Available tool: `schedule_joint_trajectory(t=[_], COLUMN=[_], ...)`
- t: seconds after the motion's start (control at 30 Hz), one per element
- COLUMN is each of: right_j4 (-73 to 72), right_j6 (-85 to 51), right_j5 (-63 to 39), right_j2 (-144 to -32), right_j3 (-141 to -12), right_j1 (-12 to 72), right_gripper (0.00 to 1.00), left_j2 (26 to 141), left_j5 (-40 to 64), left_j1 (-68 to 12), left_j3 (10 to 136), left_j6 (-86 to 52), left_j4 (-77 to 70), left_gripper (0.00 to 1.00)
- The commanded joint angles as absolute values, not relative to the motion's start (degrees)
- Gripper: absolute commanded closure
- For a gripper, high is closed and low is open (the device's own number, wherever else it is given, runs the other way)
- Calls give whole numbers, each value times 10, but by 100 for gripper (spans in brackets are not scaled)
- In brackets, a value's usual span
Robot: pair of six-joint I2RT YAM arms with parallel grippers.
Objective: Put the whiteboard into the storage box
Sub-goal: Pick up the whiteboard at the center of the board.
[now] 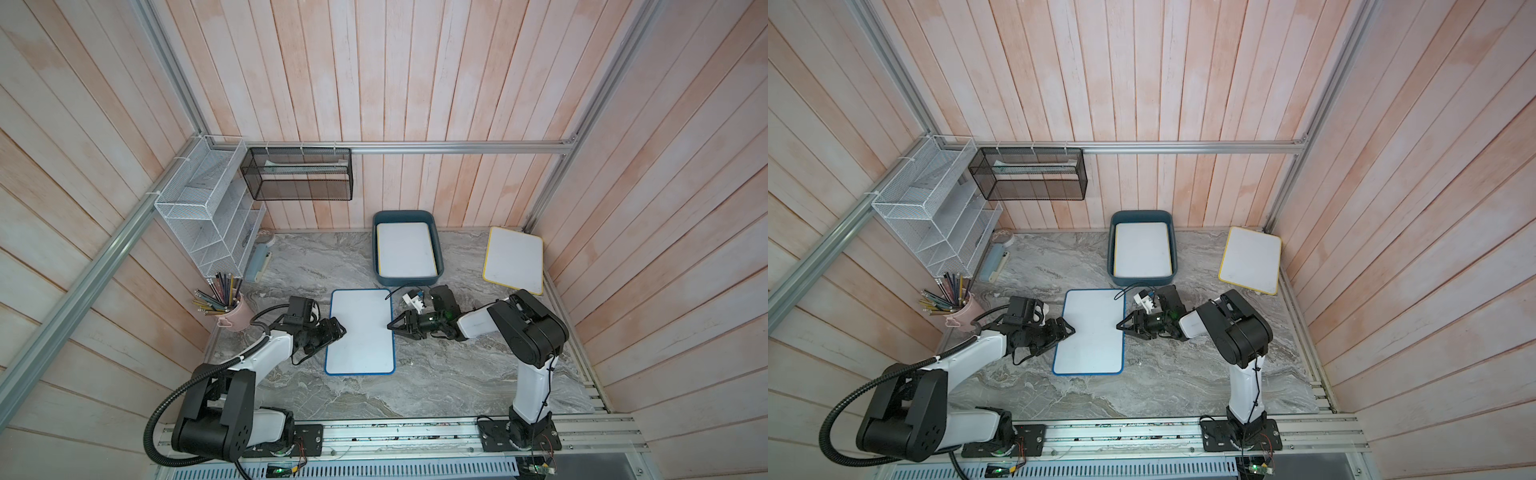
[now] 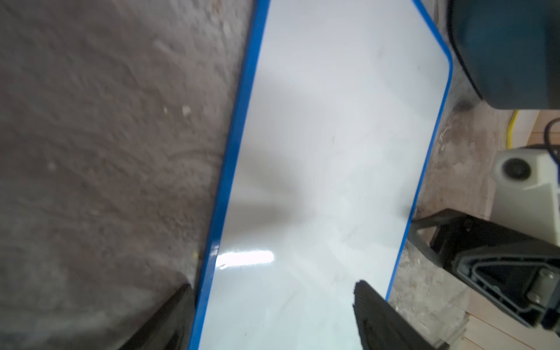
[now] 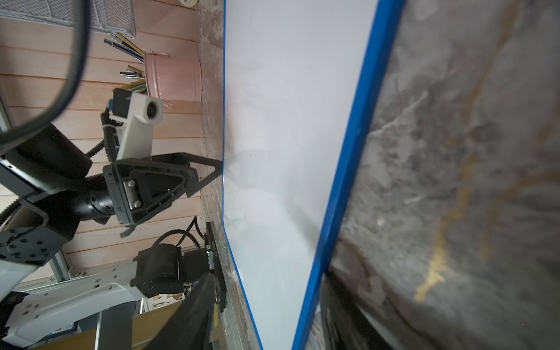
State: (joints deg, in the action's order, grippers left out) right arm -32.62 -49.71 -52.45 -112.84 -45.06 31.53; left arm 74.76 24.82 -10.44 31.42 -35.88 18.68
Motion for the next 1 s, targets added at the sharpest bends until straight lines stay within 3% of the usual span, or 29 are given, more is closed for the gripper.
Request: schedule_joint_trajectory(t=[0.0, 0.4, 0.67, 0.97], right_j4=[-293, -342, -373, -501], right_j6=[-497, -527, -546, -626], right_j5=[-495, -511, -516, -550], right_j2=[-1157, -1164, -1165, -1194], right_j3=[-435, -417, -408, -387], right_j1=[327, 345, 349, 349], right_gripper=[42, 42, 42, 42], left_j2=[707, 667, 667, 631], left_j5=[368, 429, 420, 390], left_j1=[-124, -135, -149, -149], left_j3=[292, 333, 352, 331], left_j6=[-430, -509, -519, -555], left_j4=[187, 84, 69, 24], left_gripper=[16, 16, 16, 21])
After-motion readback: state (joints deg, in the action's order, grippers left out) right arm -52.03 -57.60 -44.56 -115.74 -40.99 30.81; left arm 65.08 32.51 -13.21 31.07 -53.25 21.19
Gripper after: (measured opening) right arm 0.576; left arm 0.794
